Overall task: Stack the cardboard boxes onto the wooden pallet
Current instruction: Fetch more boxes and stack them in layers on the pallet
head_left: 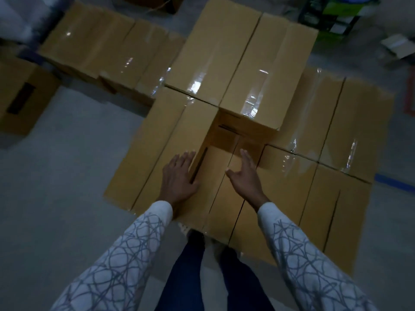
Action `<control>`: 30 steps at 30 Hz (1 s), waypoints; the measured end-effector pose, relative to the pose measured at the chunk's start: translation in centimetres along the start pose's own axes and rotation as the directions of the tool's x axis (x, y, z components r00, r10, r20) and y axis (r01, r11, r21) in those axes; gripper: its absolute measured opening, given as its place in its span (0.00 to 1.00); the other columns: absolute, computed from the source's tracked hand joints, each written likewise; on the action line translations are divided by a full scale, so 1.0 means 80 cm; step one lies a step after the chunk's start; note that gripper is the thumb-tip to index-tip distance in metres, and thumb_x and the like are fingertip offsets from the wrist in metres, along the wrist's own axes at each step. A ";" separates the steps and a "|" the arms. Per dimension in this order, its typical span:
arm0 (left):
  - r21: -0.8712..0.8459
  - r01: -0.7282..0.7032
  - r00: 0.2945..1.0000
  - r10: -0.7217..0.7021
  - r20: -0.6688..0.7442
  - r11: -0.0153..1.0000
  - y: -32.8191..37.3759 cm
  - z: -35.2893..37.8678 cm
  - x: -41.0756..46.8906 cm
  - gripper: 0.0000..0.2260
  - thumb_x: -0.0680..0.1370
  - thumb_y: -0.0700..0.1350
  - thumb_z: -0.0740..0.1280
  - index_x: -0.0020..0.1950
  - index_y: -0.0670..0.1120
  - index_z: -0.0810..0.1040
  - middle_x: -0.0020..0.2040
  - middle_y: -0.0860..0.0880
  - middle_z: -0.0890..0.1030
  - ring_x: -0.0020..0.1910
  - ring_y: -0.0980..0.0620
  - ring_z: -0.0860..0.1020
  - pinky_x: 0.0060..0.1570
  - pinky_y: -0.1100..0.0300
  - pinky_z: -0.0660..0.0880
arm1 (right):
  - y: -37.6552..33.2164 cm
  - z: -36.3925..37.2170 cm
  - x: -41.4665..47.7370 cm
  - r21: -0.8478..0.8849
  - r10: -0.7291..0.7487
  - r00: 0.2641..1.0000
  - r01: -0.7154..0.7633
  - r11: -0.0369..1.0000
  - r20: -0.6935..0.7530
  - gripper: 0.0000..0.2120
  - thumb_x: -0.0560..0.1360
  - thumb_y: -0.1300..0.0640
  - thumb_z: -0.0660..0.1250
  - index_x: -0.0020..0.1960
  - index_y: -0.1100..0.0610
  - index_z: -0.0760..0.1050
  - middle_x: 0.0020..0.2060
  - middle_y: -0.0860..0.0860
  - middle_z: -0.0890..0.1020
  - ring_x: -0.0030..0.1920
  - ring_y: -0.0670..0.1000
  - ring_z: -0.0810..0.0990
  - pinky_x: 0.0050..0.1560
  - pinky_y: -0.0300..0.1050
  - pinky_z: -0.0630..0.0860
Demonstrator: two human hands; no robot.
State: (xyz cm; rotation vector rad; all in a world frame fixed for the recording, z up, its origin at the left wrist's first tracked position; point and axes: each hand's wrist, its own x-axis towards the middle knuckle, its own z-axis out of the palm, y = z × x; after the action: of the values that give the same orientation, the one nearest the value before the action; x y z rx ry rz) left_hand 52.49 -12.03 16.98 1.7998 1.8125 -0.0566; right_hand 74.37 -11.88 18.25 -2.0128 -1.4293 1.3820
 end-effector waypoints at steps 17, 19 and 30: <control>-0.787 0.369 0.850 -0.523 0.071 0.494 -0.362 -0.126 -0.348 0.12 0.74 0.44 0.75 0.56 0.53 0.84 0.48 0.50 0.85 0.49 0.51 0.83 0.58 0.50 0.80 | -0.254 0.361 -0.245 -0.098 -0.189 0.835 0.277 0.956 0.517 0.14 0.82 0.54 0.69 0.66 0.56 0.79 0.56 0.55 0.85 0.51 0.49 0.83 0.53 0.42 0.77; -0.805 0.346 0.831 -0.555 0.024 0.482 -0.415 -0.155 -0.357 0.12 0.74 0.43 0.75 0.57 0.51 0.84 0.47 0.52 0.85 0.47 0.54 0.83 0.56 0.55 0.80 | -0.284 0.419 -0.247 -0.069 -0.167 0.820 0.243 0.967 0.547 0.13 0.83 0.54 0.68 0.66 0.55 0.79 0.54 0.55 0.85 0.47 0.49 0.84 0.47 0.40 0.77; -0.908 0.258 0.789 -0.614 0.000 0.331 -0.618 -0.288 -0.294 0.09 0.76 0.41 0.73 0.55 0.50 0.84 0.45 0.47 0.85 0.46 0.48 0.84 0.45 0.59 0.77 | -0.483 0.586 -0.168 0.028 -0.165 0.839 0.176 0.984 0.519 0.07 0.83 0.54 0.67 0.61 0.48 0.79 0.52 0.52 0.85 0.42 0.46 0.84 0.40 0.34 0.76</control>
State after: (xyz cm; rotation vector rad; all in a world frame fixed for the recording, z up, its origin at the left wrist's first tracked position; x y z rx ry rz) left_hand -3.55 -28.05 28.18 0.5140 1.9461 0.9103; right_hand 13.51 -18.12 29.56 -1.5257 -1.7898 1.9282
